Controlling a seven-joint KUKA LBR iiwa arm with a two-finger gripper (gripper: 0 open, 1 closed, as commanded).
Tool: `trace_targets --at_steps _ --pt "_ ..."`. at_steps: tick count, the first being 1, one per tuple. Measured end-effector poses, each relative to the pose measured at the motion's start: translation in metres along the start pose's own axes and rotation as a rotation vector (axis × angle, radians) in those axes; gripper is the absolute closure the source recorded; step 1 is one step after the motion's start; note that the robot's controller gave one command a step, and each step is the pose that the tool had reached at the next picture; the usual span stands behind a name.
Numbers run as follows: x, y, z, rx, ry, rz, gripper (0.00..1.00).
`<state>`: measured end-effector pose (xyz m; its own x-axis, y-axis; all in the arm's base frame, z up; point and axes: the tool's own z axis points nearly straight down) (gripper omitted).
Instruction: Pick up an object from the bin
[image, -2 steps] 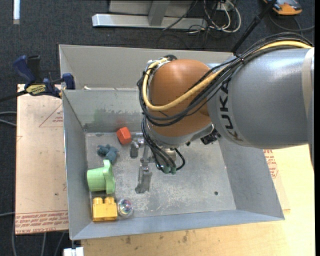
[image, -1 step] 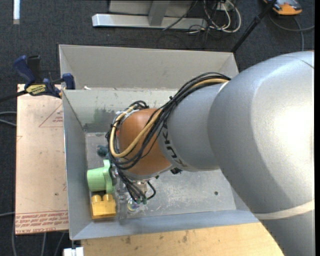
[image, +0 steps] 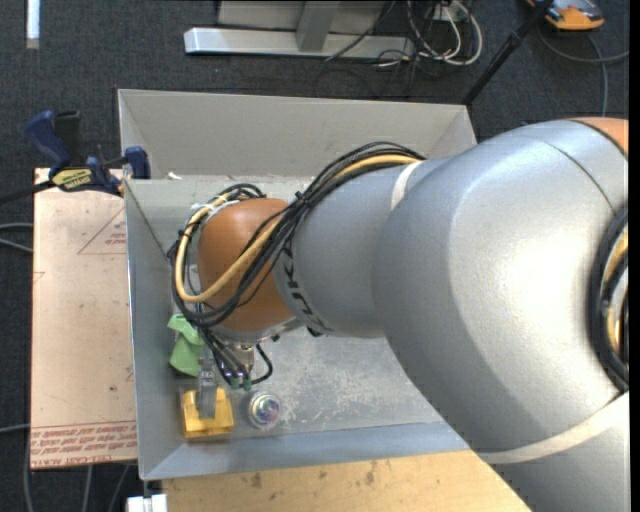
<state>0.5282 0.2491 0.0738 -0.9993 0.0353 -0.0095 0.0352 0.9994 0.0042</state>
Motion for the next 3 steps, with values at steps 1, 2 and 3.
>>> trace_targets --at_steps 1,2,3 --pt "0.000 0.000 0.000 -0.002 -0.001 0.001 1.00" --pt "-0.018 0.001 -0.104 -0.002 0.000 0.003 1.00" --pt "-0.006 0.004 -0.193 -0.002 0.000 0.013 1.00"
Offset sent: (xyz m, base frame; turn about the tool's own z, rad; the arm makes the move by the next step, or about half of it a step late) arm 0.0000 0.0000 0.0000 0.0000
